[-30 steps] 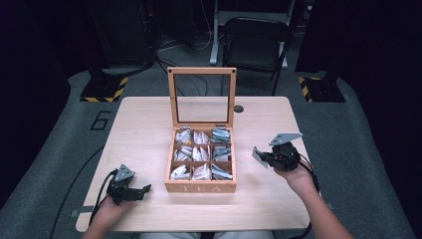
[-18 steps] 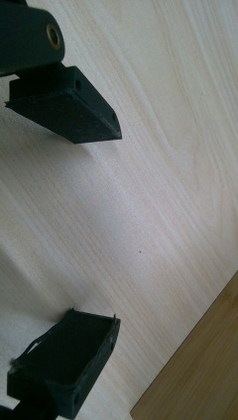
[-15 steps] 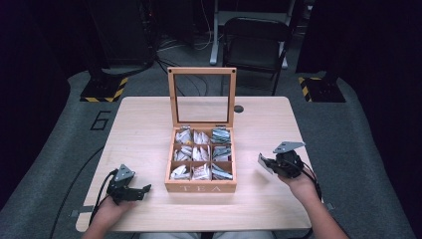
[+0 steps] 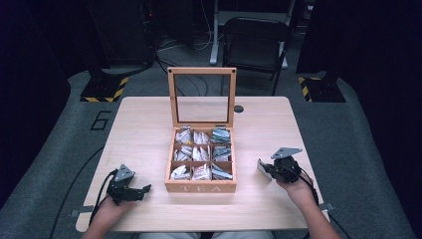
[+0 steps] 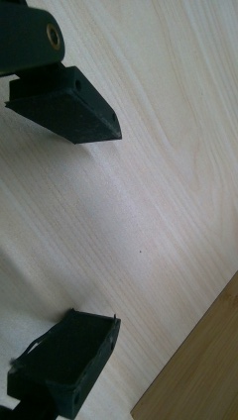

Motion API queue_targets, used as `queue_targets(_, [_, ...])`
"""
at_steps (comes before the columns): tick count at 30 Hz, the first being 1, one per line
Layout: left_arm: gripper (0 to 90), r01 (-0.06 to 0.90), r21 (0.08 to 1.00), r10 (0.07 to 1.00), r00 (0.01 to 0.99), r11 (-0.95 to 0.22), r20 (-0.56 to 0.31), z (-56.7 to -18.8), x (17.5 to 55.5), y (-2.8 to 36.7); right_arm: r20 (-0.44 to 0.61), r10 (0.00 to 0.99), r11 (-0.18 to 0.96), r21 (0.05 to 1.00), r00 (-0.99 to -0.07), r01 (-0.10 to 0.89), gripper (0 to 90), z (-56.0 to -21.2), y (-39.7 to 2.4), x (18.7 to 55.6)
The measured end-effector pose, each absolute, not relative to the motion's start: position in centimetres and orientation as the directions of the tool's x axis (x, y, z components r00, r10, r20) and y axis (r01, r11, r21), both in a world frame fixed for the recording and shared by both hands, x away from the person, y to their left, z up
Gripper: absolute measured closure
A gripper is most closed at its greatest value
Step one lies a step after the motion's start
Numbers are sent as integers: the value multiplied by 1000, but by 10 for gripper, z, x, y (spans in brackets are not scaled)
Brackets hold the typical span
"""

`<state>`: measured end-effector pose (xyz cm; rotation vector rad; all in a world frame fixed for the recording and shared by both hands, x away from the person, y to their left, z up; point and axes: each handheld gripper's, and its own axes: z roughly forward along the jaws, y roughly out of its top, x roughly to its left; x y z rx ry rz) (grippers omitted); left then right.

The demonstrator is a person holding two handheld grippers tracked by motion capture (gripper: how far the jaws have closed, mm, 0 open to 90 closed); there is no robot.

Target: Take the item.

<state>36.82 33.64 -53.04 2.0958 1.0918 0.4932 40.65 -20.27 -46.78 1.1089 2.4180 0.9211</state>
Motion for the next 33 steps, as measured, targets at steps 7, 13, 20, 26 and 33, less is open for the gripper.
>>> queue_targets(7, [127, 550, 738, 820, 572, -391, 8, -530, 368, 337, 2, 740, 500, 667, -672, 553, 814, -476, -200, 400])
queue_targets(13, [126, 548, 742, 823, 568, -388, 11, -531, 368, 336, 19, 749, 478, 677, -663, 559, 699, -480, -197, 396])
queue_targets(20, [127, 549, 740, 822, 570, -389, 9, -531, 368, 336, 32, 743, 456, 708, -669, 540, 569, -475, -196, 390])
queue_targets(26, [127, 551, 738, 821, 572, -391, 8, -530, 368, 337, 29, 719, 473, 712, -694, 520, 520, -471, -192, 387])
queue_targets(33, [127, 550, 739, 821, 571, -390, 9, -530, 368, 336, 41, 724, 459, 717, -688, 525, 510, -468, -191, 386])
